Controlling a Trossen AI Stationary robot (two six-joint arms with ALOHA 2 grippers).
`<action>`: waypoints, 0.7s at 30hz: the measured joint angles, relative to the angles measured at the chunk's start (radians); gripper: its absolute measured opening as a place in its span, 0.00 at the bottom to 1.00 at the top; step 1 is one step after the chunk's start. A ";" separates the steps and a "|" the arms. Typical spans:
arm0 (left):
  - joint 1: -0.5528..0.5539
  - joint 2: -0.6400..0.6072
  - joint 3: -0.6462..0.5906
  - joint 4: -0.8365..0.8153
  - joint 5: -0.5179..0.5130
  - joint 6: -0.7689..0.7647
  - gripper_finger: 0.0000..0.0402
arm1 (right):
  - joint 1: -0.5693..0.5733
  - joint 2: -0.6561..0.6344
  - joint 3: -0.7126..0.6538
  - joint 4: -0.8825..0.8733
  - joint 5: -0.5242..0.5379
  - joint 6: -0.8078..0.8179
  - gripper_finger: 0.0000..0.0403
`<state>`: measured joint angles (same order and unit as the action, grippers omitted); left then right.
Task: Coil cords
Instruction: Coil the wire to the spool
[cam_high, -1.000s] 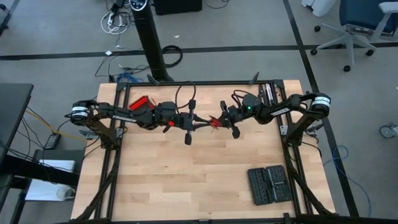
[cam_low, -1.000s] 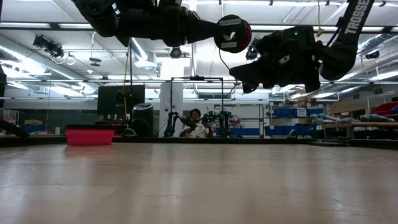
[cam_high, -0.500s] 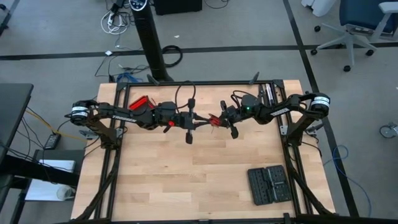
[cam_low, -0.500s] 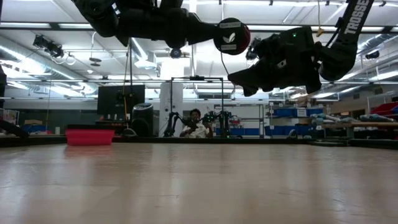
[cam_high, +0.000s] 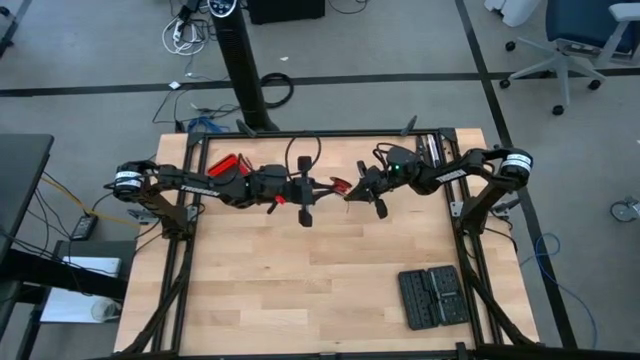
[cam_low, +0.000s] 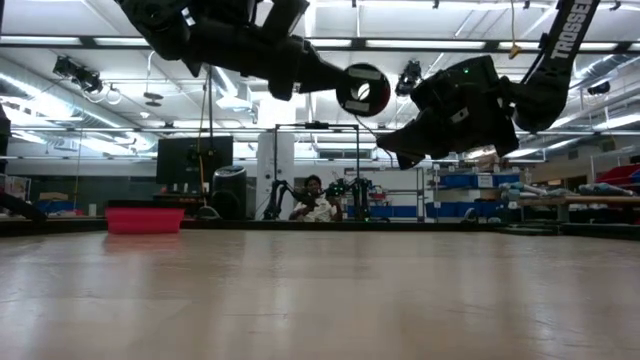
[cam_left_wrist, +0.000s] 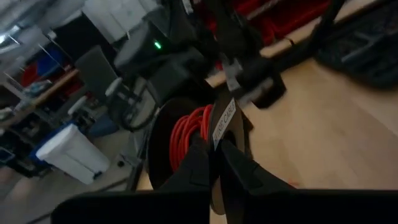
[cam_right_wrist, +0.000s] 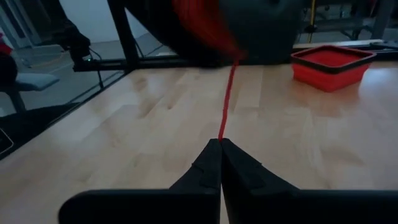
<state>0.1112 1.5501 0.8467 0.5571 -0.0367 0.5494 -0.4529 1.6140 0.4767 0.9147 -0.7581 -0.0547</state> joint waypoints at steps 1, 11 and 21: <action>0.000 0.000 0.000 -0.016 -0.001 0.000 0.03 | -0.007 -0.003 0.000 -0.005 -0.005 0.000 0.00; 0.044 0.000 0.000 -0.231 0.004 -0.003 0.03 | -0.047 -0.062 0.000 -0.071 -0.030 -0.005 0.00; 0.053 0.012 0.000 -0.268 0.011 -0.135 0.03 | -0.041 -0.064 0.052 -0.182 -0.031 0.060 0.00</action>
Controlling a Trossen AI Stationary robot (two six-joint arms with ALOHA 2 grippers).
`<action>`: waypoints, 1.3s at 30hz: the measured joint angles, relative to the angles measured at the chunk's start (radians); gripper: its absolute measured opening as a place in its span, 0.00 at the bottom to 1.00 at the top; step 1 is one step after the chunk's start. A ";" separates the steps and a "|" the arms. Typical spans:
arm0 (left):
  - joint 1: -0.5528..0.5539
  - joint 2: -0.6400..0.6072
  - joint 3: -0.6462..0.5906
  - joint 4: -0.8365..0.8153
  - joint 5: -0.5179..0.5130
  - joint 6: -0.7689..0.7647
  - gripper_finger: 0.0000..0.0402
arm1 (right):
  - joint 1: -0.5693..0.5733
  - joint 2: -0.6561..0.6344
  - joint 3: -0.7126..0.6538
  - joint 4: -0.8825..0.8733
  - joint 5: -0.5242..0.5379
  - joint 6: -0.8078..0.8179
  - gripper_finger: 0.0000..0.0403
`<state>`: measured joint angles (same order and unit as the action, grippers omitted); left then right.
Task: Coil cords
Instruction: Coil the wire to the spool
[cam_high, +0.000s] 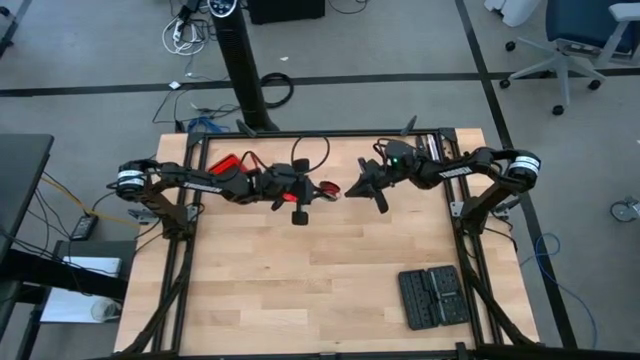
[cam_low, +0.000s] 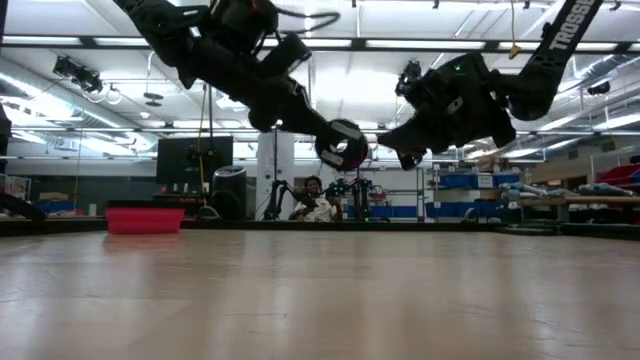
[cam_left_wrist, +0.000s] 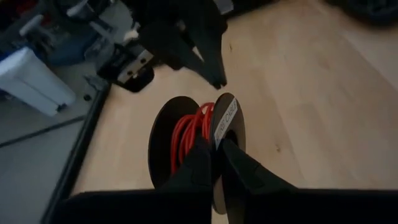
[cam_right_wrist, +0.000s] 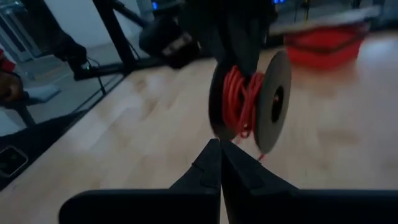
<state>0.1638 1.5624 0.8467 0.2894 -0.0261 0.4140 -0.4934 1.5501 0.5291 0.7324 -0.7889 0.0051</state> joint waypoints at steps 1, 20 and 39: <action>0.000 0.004 0.000 -0.006 -0.001 -0.008 0.03 | 0.000 0.000 0.007 -0.038 0.001 -0.004 0.00; -0.033 0.034 0.000 0.165 -0.101 -0.033 0.03 | 0.082 0.000 -0.113 0.055 0.342 0.277 0.06; -0.033 0.033 0.000 0.430 -0.122 -0.033 0.03 | 0.232 0.001 -0.171 0.357 0.653 0.388 0.11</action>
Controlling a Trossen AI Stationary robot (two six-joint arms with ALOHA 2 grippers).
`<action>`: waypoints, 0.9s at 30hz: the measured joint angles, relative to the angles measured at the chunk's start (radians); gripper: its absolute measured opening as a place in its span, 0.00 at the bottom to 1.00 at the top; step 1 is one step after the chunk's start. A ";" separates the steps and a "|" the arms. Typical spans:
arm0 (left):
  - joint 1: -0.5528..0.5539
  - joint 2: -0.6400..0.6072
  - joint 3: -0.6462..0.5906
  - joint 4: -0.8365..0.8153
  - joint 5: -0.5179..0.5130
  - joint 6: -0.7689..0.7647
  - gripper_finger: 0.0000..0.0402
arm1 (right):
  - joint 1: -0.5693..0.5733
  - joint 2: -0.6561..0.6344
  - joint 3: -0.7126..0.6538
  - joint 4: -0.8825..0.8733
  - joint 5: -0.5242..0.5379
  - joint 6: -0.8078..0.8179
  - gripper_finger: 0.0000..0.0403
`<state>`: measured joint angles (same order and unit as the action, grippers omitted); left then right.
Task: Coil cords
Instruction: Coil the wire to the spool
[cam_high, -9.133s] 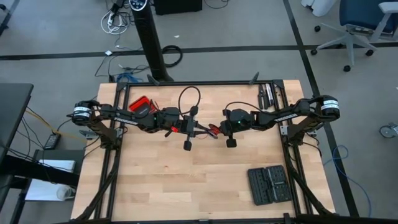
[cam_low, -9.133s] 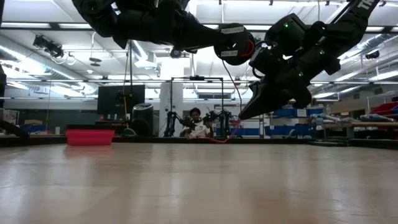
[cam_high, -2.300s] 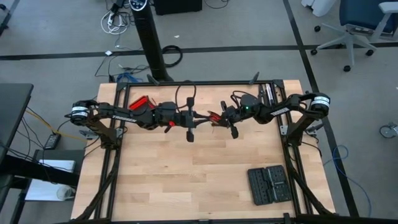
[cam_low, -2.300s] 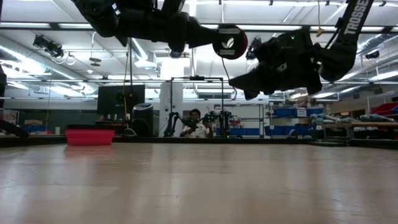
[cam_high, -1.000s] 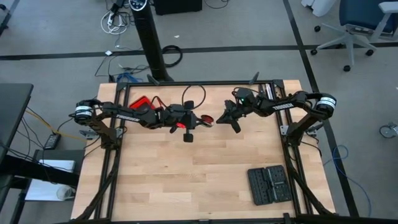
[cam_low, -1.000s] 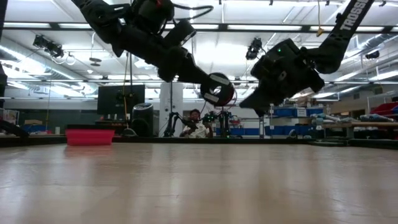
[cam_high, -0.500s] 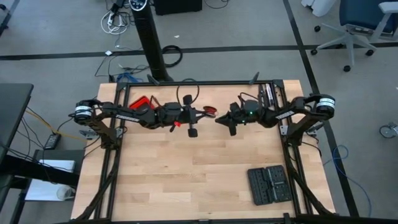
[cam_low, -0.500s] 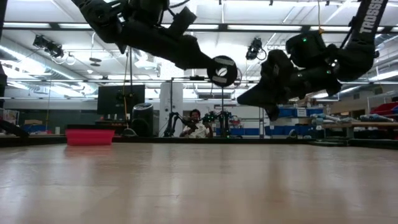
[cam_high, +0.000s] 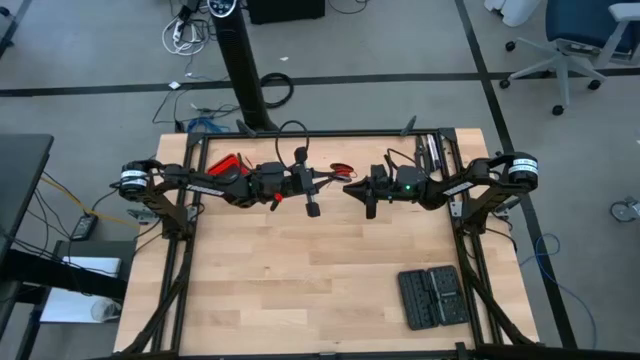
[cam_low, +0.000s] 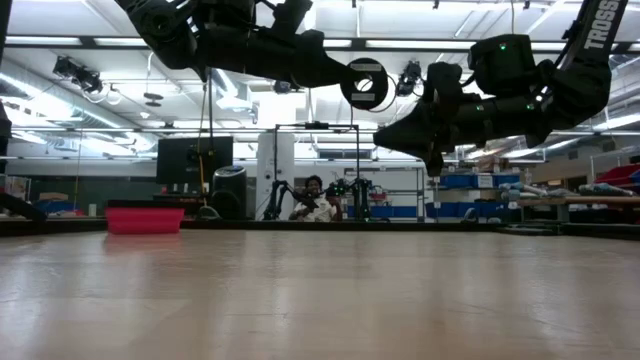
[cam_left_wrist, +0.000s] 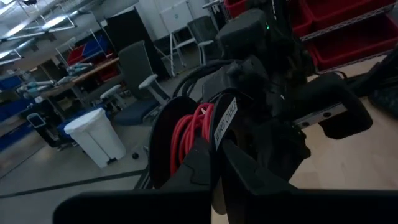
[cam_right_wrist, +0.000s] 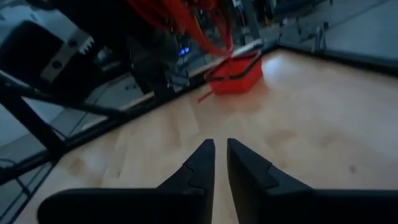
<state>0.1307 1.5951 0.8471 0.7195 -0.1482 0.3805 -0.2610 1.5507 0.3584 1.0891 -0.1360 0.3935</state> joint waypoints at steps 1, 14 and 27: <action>0.000 0.000 0.000 0.006 0.002 0.000 0.03 | 0.000 0.000 0.000 0.015 0.007 -0.003 0.11; 0.000 0.000 0.000 0.126 0.016 0.001 0.03 | -0.003 0.002 0.004 0.167 0.012 -0.075 0.13; 0.000 0.000 0.000 0.130 0.021 0.001 0.03 | -0.083 0.204 0.081 0.315 -0.161 -0.125 0.14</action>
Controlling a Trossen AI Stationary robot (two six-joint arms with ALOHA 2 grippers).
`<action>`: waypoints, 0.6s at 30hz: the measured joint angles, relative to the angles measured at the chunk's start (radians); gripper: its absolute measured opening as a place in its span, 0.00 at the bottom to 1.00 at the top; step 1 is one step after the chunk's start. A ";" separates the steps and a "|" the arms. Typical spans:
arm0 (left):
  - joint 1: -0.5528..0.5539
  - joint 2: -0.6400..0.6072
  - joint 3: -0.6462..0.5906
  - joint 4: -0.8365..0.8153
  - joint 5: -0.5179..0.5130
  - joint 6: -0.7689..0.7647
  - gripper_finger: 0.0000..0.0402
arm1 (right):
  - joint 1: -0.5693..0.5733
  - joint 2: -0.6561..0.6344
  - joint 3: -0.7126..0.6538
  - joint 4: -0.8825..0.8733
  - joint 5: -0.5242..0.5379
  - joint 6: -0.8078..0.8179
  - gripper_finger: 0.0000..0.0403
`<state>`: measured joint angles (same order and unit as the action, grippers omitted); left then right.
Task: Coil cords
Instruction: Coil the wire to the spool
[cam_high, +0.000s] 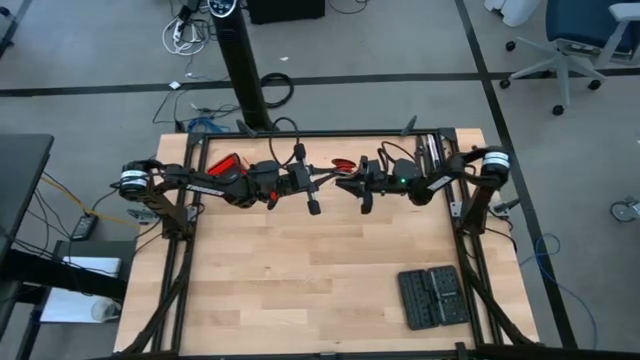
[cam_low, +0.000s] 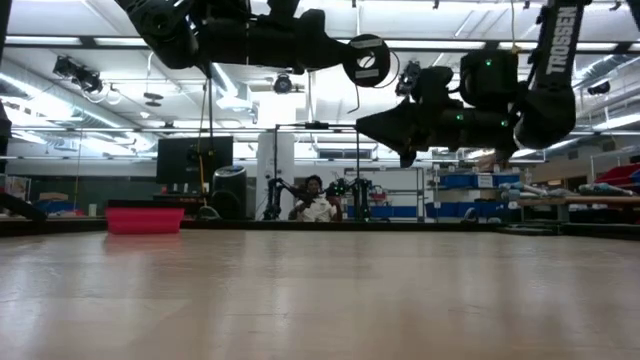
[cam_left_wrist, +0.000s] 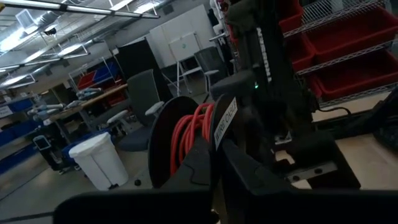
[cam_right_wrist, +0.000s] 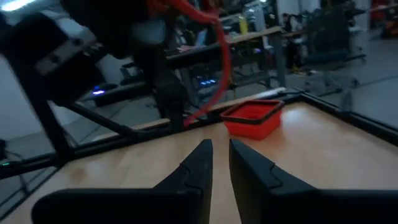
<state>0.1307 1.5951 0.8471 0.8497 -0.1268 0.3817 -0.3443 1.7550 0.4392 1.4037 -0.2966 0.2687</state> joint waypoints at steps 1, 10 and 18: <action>0.000 0.000 0.000 -0.001 0.000 0.000 0.03 | -0.003 0.013 0.000 0.023 -0.017 0.001 0.14; 0.000 0.000 0.000 -0.008 0.000 -0.001 0.03 | -0.024 0.097 0.003 0.125 -0.127 0.065 0.14; 0.000 0.000 0.000 -0.015 0.000 -0.017 0.03 | -0.039 0.109 0.015 0.151 -0.125 0.107 0.17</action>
<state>0.1307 1.5951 0.8470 0.8345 -0.1268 0.3648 -0.3830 1.8641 0.4538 1.5547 -0.4218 0.3757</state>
